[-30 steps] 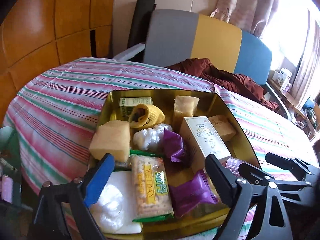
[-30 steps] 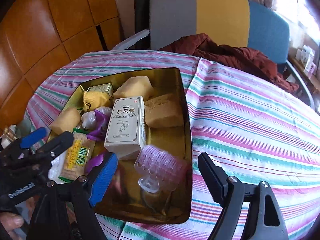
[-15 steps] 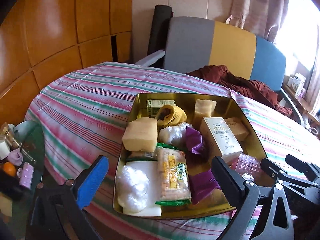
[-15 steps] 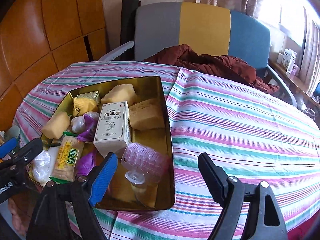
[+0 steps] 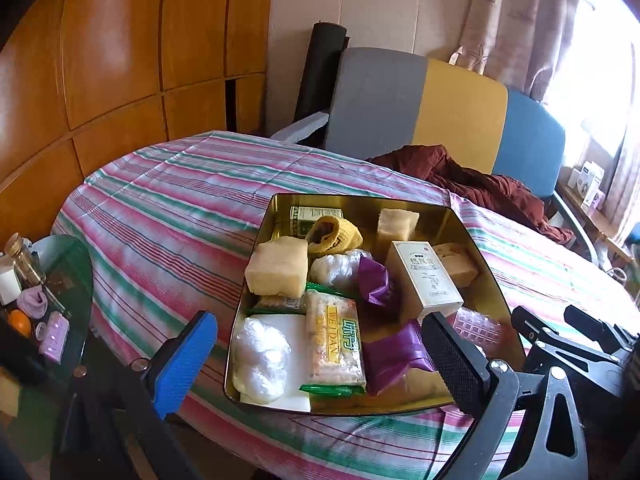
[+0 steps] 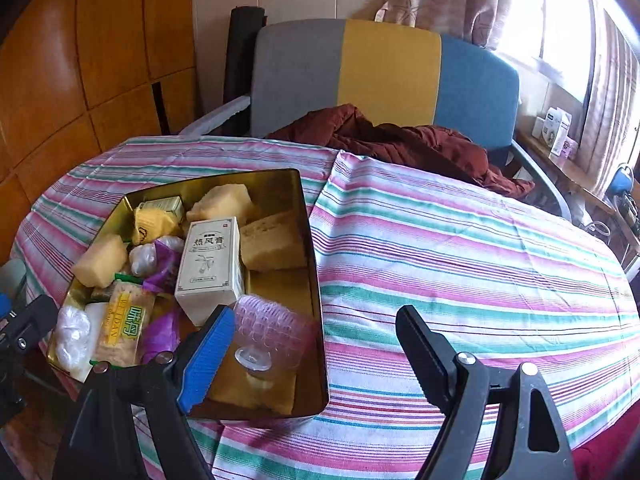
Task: Organize objects
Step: 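Pull both open tools back from the filled tray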
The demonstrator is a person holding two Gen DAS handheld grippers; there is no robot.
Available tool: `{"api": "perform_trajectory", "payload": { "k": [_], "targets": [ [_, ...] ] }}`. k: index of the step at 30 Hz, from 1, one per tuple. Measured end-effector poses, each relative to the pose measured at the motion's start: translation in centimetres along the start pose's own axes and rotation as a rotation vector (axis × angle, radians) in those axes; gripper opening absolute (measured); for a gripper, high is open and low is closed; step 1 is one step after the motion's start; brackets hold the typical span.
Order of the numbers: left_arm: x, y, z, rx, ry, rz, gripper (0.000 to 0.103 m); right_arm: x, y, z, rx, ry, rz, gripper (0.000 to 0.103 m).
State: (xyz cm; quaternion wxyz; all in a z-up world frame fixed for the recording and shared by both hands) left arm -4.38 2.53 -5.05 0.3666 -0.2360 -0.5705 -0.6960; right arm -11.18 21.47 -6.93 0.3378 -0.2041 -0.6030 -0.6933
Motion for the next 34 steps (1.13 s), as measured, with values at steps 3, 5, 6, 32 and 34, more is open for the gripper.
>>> {"api": "perform_trajectory", "payload": {
  "k": [3, 5, 6, 32, 34],
  "targets": [
    [0.0, 0.2, -0.1, 0.008, 0.002, 0.004, 0.103, -0.1, 0.3, -0.5, 0.016, 0.015, 0.006, 0.084],
    [-0.1, 0.3, -0.1, 0.015, 0.003, 0.006, 0.103, -0.3, 0.6, -0.9, 0.026, 0.027, 0.008, 0.084],
    [-0.2, 0.3, -0.2, 0.015, 0.005, 0.005, 0.103, -0.4, 0.6, -1.2, 0.031, 0.033, 0.007, 0.084],
    [-1.1, -1.0, -0.6, 0.029, 0.017, -0.040, 0.103, -1.0, -0.1, -2.8, 0.056, 0.073, -0.015, 0.084],
    [-1.1, -1.1, -0.7, 0.027, 0.016, -0.044, 0.103, -1.0, -0.1, -2.9, 0.057, 0.072, -0.014, 0.084]
  ]
}}
Point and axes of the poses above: each gripper's, at about its wrist camera, not at the fingertips, and y roughly against the way its jaws point, z to its right, x to its top, the point moved 7 cm from there along -y, roughly the way its jaws point, and after that the axes turned 13 degrees about -x, right-handed, at the moved point
